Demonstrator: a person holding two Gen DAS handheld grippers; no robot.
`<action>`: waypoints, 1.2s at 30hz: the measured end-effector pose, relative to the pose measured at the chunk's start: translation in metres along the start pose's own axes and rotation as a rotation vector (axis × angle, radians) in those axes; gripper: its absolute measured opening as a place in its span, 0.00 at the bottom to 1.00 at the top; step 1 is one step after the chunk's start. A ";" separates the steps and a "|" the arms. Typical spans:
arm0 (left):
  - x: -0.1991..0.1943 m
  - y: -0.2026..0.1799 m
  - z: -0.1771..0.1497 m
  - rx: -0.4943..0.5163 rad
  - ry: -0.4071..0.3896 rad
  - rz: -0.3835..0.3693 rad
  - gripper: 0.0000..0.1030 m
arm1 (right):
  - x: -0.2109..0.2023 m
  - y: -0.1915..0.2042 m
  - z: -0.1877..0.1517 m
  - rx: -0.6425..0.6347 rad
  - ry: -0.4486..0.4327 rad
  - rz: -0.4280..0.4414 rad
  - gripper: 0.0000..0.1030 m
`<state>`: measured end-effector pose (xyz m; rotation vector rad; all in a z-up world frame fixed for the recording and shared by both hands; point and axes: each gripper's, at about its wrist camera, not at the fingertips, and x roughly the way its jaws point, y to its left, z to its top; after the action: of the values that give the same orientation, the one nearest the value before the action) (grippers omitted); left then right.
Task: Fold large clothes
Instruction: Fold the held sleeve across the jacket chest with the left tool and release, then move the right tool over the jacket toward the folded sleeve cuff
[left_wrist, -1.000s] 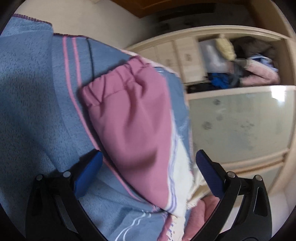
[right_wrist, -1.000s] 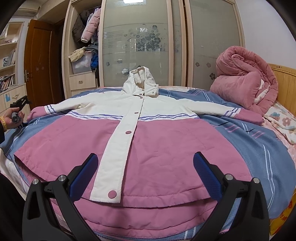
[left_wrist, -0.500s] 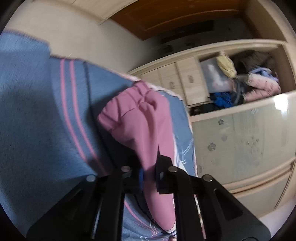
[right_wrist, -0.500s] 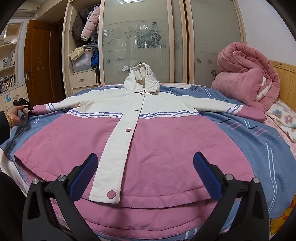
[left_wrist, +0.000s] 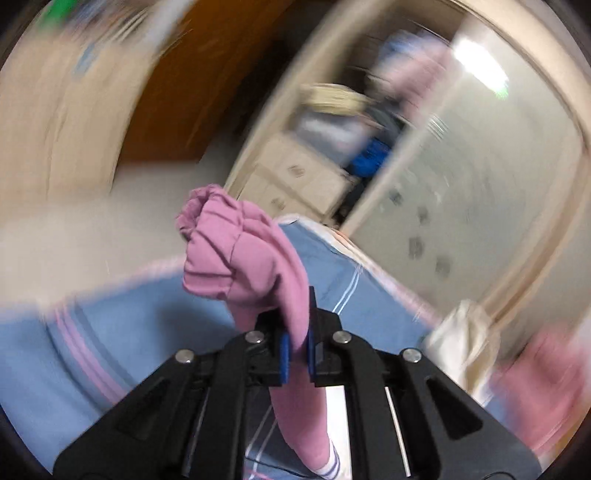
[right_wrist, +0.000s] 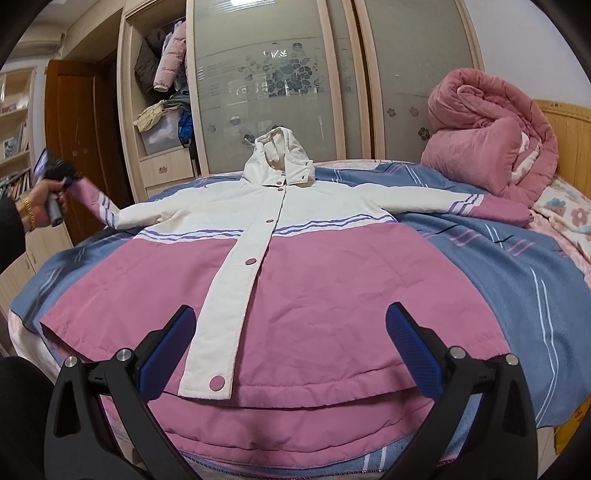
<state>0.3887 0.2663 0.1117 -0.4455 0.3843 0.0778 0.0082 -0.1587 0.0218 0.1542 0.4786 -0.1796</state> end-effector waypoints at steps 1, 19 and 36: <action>-0.002 -0.043 -0.003 0.157 -0.018 0.008 0.06 | -0.001 -0.002 0.000 0.008 0.000 0.004 0.99; 0.076 -0.259 -0.254 0.610 0.419 -0.205 0.98 | -0.006 -0.027 0.005 0.095 0.020 0.060 0.99; -0.217 -0.158 -0.257 0.455 0.185 -0.315 0.98 | -0.016 -0.034 0.002 0.093 -0.026 0.004 0.99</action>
<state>0.1236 0.0148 0.0443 -0.0584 0.4937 -0.3535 -0.0119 -0.1896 0.0279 0.2435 0.4443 -0.2003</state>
